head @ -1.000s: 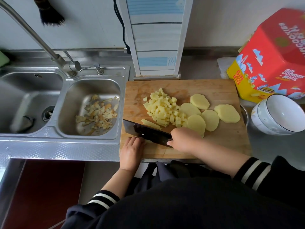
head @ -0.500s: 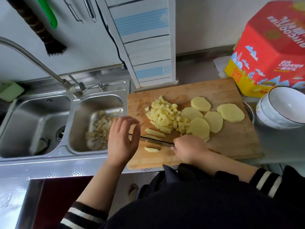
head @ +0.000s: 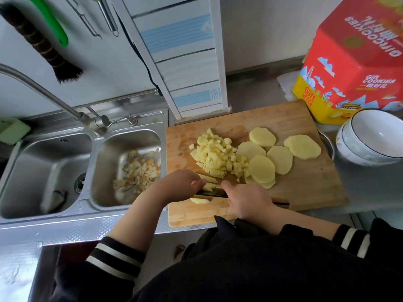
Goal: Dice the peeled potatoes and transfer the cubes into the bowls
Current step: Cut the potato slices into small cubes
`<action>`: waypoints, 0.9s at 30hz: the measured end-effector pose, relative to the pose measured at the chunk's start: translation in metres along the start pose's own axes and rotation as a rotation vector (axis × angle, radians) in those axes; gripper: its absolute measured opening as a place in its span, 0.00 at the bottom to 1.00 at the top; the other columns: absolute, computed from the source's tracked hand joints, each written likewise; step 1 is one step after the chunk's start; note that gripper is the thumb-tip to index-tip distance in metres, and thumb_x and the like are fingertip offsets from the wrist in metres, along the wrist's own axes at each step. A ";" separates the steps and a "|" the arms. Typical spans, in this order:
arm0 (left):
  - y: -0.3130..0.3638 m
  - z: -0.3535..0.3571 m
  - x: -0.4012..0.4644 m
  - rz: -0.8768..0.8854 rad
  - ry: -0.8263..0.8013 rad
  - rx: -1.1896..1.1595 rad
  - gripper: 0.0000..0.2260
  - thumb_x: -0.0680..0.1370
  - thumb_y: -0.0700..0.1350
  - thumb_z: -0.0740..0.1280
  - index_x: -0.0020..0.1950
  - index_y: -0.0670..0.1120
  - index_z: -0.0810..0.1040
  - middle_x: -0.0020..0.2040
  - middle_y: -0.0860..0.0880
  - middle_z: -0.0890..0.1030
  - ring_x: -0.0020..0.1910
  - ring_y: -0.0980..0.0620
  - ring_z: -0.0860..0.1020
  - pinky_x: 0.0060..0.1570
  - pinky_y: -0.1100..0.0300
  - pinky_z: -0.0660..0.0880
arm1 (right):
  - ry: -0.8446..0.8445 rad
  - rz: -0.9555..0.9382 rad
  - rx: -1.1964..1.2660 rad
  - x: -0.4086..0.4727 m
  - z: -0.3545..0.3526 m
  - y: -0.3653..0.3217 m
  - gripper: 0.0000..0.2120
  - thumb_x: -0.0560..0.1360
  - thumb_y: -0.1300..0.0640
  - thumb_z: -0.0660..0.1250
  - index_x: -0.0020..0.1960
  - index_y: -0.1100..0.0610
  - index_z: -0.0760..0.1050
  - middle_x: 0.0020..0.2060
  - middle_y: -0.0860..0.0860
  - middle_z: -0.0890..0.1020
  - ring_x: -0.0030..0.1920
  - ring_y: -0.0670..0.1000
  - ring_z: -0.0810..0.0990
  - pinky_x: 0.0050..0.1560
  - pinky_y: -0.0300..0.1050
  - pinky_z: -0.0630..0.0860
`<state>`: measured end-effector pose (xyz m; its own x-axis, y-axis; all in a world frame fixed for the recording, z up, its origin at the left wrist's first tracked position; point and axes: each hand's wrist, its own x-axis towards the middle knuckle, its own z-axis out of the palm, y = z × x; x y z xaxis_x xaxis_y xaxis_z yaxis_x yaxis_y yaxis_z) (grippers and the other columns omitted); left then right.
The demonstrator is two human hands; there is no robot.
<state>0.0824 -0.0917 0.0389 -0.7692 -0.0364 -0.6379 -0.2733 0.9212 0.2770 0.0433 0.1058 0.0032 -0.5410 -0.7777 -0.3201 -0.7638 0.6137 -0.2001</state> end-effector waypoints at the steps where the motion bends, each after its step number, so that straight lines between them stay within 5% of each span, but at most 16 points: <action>1: 0.000 -0.001 0.001 0.007 -0.005 0.002 0.22 0.84 0.56 0.54 0.53 0.42 0.80 0.51 0.48 0.79 0.49 0.49 0.76 0.49 0.57 0.71 | 0.005 0.004 0.005 0.000 -0.001 -0.001 0.18 0.80 0.59 0.57 0.70 0.54 0.62 0.39 0.48 0.80 0.35 0.52 0.77 0.27 0.41 0.65; 12: -0.002 0.005 0.016 -0.042 -0.208 0.072 0.26 0.84 0.60 0.47 0.46 0.43 0.76 0.44 0.47 0.78 0.43 0.50 0.75 0.48 0.56 0.68 | -0.114 -0.059 -0.013 0.001 -0.007 -0.005 0.13 0.82 0.59 0.53 0.66 0.55 0.63 0.29 0.48 0.65 0.26 0.50 0.65 0.27 0.41 0.62; 20: -0.007 -0.001 0.012 -0.082 -0.213 0.009 0.31 0.83 0.61 0.44 0.65 0.44 0.77 0.65 0.45 0.78 0.63 0.47 0.75 0.67 0.51 0.68 | -0.127 -0.091 -0.060 -0.007 -0.022 -0.010 0.13 0.80 0.62 0.58 0.64 0.60 0.64 0.29 0.51 0.65 0.32 0.55 0.72 0.31 0.46 0.70; 23: -0.009 -0.028 -0.007 -0.054 0.091 -0.084 0.21 0.85 0.54 0.49 0.61 0.47 0.78 0.62 0.48 0.78 0.61 0.50 0.75 0.62 0.55 0.68 | -0.066 -0.099 -0.049 -0.006 -0.020 -0.008 0.13 0.79 0.62 0.62 0.62 0.62 0.67 0.27 0.52 0.67 0.30 0.54 0.74 0.30 0.45 0.72; 27: -0.033 -0.054 -0.037 -0.003 1.054 -0.340 0.07 0.82 0.44 0.61 0.52 0.45 0.78 0.48 0.52 0.78 0.48 0.50 0.77 0.45 0.59 0.69 | -0.110 -0.020 0.004 -0.007 -0.018 0.000 0.13 0.82 0.54 0.55 0.65 0.56 0.64 0.33 0.48 0.71 0.37 0.54 0.78 0.34 0.44 0.72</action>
<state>0.0887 -0.1414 0.0927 -0.8305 -0.4988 0.2480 -0.2959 0.7722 0.5623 0.0410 0.1091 0.0218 -0.4833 -0.7706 -0.4155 -0.7727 0.5986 -0.2113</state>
